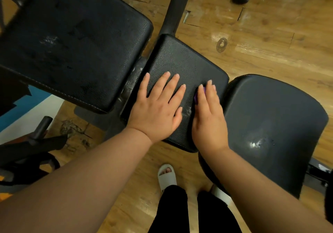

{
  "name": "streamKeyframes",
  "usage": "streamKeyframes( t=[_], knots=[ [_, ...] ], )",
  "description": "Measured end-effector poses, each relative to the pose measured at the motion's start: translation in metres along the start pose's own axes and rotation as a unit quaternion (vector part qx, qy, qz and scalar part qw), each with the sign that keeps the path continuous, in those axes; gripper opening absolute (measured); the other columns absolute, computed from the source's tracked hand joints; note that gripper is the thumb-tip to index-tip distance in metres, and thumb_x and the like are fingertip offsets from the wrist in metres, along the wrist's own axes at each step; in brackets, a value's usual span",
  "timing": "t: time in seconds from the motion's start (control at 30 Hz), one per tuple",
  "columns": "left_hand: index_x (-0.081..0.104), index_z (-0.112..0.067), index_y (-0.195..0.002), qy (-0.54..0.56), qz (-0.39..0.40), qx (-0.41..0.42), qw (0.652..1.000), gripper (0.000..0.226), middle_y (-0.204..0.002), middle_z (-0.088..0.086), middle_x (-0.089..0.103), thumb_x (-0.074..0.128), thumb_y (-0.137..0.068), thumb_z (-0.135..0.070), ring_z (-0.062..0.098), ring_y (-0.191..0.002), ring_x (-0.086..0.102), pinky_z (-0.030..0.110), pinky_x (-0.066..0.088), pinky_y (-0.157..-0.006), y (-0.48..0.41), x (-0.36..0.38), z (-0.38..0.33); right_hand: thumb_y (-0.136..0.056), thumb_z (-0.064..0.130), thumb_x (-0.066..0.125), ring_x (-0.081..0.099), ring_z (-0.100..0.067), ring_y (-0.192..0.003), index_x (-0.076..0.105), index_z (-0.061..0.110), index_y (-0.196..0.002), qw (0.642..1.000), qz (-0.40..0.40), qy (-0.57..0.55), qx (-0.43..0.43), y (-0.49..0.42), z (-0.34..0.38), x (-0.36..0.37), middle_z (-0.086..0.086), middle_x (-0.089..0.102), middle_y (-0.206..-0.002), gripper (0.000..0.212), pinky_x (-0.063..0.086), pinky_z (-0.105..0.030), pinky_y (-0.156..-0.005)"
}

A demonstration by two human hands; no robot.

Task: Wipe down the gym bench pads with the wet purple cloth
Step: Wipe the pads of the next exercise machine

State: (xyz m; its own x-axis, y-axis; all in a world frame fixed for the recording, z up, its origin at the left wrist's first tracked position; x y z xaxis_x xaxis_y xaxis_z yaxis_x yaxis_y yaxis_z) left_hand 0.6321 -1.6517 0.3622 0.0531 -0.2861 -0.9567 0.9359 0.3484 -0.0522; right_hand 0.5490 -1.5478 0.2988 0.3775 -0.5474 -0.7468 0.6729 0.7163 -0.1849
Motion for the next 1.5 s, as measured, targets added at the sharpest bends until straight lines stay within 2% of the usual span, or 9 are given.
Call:
streamKeyframes(
  t=[0.13, 0.3, 0.43, 0.83, 1.0, 1.1, 1.2, 1.37, 1.5],
  knots=[
    [0.05, -0.018, -0.14, 0.02, 0.008, 0.004, 1.0, 0.054, -0.15, 0.009, 0.042, 0.039, -0.092, -0.038, 0.026, -0.141, 0.034, 0.054, 0.018, -0.115, 0.002, -0.002, 0.004, -0.094, 0.011, 0.035, 0.031, -0.035, -0.141, 0.038, -0.001, -0.143, 0.998, 0.034, 0.024, -0.055, 0.015, -0.001, -0.003, -0.023, 0.033, -0.151, 0.051, 0.029, -0.041, -0.113],
    [0.055, -0.014, -0.136, 0.064, 0.016, 0.072, 0.995, 0.06, -0.147, 0.009, 0.046, 0.035, -0.085, -0.038, 0.025, -0.138, 0.04, 0.044, 0.02, -0.113, 0.0, -0.009, 0.023, -0.099, 0.033, 0.032, 0.02, -0.028, -0.145, 0.034, 0.003, -0.147, 0.999, 0.025, 0.026, 0.01, 0.001, 0.011, -0.005, -0.016, 0.025, -0.156, 0.056, 0.019, -0.037, -0.117],
    [0.049, -0.011, -0.141, 0.051, 0.021, 0.167, 0.984, 0.061, -0.151, 0.012, 0.04, 0.036, -0.09, -0.041, 0.026, -0.141, 0.035, 0.041, 0.021, -0.115, 0.001, -0.007, 0.046, -0.1, 0.021, 0.036, 0.031, -0.033, -0.142, 0.041, 0.002, -0.142, 0.997, 0.033, 0.024, -0.058, 0.032, 0.027, 0.001, -0.017, 0.035, -0.151, 0.047, 0.026, -0.044, -0.116],
    [0.06, -0.007, -0.13, 0.118, -0.027, 0.148, 0.981, 0.05, -0.143, 0.013, 0.051, 0.041, -0.089, -0.027, 0.028, -0.136, 0.043, 0.044, 0.028, -0.113, 0.002, -0.006, 0.045, -0.093, 0.007, 0.038, 0.032, -0.032, -0.14, 0.042, 0.001, -0.141, 0.991, 0.035, 0.033, -0.123, 0.034, 0.029, 0.003, -0.016, 0.037, -0.15, 0.048, 0.028, -0.045, -0.115],
    [0.06, -0.007, -0.13, 0.118, -0.033, 0.147, 0.982, 0.049, -0.143, 0.013, 0.051, 0.041, -0.088, -0.026, 0.028, -0.136, 0.044, 0.043, 0.027, -0.114, 0.003, -0.005, 0.046, -0.092, 0.014, 0.031, 0.029, -0.028, -0.141, 0.042, 0.003, -0.142, 0.998, -0.04, 0.01, 0.055, 0.013, 0.027, 0.003, -0.017, 0.036, -0.151, 0.053, 0.029, -0.041, -0.114],
    [0.061, -0.007, -0.129, 0.119, -0.039, 0.147, 0.981, 0.049, -0.142, 0.012, 0.052, 0.041, -0.088, -0.026, 0.027, -0.135, 0.044, 0.043, 0.027, -0.113, 0.003, -0.005, 0.046, -0.093, 0.012, 0.034, 0.027, -0.026, -0.142, 0.043, 0.0, -0.141, 1.0, -0.014, 0.009, -0.006, 0.034, 0.049, 0.011, -0.017, 0.036, -0.15, 0.05, 0.016, -0.028, -0.119],
    [0.06, -0.007, -0.129, 0.116, -0.04, 0.15, 0.981, 0.049, -0.142, 0.013, 0.052, 0.04, -0.088, -0.025, 0.027, -0.135, 0.045, 0.044, 0.027, -0.113, 0.004, -0.005, 0.045, -0.093, 0.008, 0.038, 0.03, -0.027, -0.14, 0.044, 0.001, -0.14, 0.997, 0.013, 0.026, -0.066, 0.039, 0.041, 0.006, -0.017, 0.038, -0.149, 0.048, 0.022, -0.031, -0.118],
    [0.061, -0.007, -0.128, 0.117, -0.042, 0.151, 0.981, 0.049, -0.141, 0.013, 0.053, 0.04, -0.087, -0.025, 0.029, -0.134, 0.046, 0.044, 0.027, -0.113, 0.004, -0.004, 0.045, -0.093, 0.011, 0.034, 0.03, -0.027, -0.141, 0.044, 0.002, -0.142, 0.993, -0.065, 0.015, 0.1, 0.025, 0.032, 0.006, -0.017, 0.038, -0.15, 0.05, 0.03, -0.037, -0.113],
    [0.061, -0.006, -0.128, 0.111, -0.043, 0.155, 0.981, 0.051, -0.141, 0.014, 0.053, 0.039, -0.086, -0.025, 0.028, -0.134, 0.045, 0.044, 0.027, -0.113, 0.004, -0.003, 0.045, -0.094, 0.009, 0.036, 0.032, -0.031, -0.14, 0.044, -0.001, -0.14, 1.0, -0.01, 0.014, -0.022, 0.042, 0.051, 0.014, -0.02, 0.039, -0.149, 0.048, 0.026, -0.037, -0.116]
  ],
)
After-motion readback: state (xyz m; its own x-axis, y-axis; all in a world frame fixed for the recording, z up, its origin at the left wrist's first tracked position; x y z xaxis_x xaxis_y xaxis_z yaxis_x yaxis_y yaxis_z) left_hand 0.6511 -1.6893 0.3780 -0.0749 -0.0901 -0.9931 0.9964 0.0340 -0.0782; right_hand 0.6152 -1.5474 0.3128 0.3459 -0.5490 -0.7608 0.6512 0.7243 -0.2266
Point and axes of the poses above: each hand's wrist, its own y-axis away from the middle knuckle, its own x-axis out of the palm, z = x × y, the point moved 3 cm from there along -y, towards the middle knuckle
